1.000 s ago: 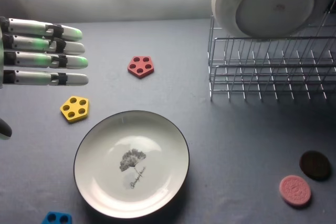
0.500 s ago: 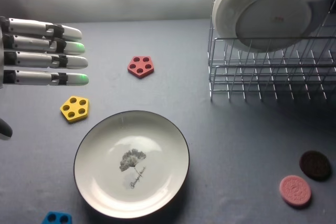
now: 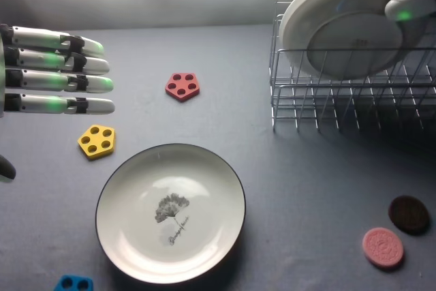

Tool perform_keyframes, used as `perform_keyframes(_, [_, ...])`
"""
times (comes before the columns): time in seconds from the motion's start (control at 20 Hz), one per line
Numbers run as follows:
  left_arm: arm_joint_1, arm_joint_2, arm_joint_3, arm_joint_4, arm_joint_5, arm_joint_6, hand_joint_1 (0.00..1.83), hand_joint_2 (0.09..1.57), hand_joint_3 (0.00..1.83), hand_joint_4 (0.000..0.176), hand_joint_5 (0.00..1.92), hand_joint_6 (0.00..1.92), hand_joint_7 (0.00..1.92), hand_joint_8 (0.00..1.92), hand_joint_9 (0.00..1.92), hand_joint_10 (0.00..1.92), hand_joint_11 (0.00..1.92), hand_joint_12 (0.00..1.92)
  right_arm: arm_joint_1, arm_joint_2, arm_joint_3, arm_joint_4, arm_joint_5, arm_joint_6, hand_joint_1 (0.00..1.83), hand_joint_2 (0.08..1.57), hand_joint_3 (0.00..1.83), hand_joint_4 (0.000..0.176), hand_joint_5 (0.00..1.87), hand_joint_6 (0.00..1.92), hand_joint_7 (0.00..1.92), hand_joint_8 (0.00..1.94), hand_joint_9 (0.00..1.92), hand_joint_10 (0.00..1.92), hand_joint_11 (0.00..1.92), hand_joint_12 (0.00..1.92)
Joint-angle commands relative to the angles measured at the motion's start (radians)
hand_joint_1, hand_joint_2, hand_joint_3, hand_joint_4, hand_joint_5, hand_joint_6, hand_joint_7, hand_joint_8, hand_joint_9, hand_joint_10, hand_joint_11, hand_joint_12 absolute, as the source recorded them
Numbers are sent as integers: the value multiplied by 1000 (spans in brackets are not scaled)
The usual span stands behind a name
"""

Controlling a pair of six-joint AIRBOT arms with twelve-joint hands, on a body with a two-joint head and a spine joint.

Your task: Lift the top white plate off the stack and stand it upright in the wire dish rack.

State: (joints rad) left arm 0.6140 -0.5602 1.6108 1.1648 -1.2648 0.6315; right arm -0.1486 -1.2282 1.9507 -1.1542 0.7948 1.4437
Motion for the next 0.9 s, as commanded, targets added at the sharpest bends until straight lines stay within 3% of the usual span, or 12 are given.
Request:
perform_keyframes(0.0, [-20,9,-3,-87,-59,8,274,966,0,0,82,4,125,1,138,3,55,424,6,15,12,116,54,27,1490,1087,0,0,853,1145,970,803,1022,836,977,1350])
perform_keyframes(0.05, [-20,9,-3,-87,-59,8,263,964,0,0,91,7,130,3,141,4,55,424,1,13,13,118,54,27,1490,1087,0,0,845,1152,985,775,1016,849,975,1355])
perform_keyframes(0.1, [-20,9,-2,-87,-59,8,245,963,0,0,86,4,131,3,146,5,56,425,-5,11,15,121,54,27,1399,1106,1,0,838,1210,989,830,1026,962,1001,852])
perform_keyframes(0.15, [-20,9,-1,-87,-59,8,244,960,0,0,95,7,135,4,148,5,58,426,-9,10,16,122,54,27,1378,1119,0,0,815,1247,966,878,1015,1014,1067,595])
perform_keyframes(0.2, [-20,9,-1,-87,-58,8,251,962,0,0,99,8,134,3,142,3,51,423,-14,10,16,123,54,27,1466,1102,0,0,810,1200,967,820,1005,908,986,1218])
perform_keyframes(0.25, [-20,9,-1,-87,-58,8,253,969,1,0,84,1,124,0,133,0,38,419,-17,9,16,124,54,27,1483,1100,1,0,808,1198,958,831,992,896,970,1341])
perform_keyframes(0.85, [-20,10,-1,-90,-63,8,255,952,0,0,121,11,153,10,165,12,43,439,-34,5,20,135,56,25,1494,1074,0,0,857,1083,1042,700,1065,791,980,1363])
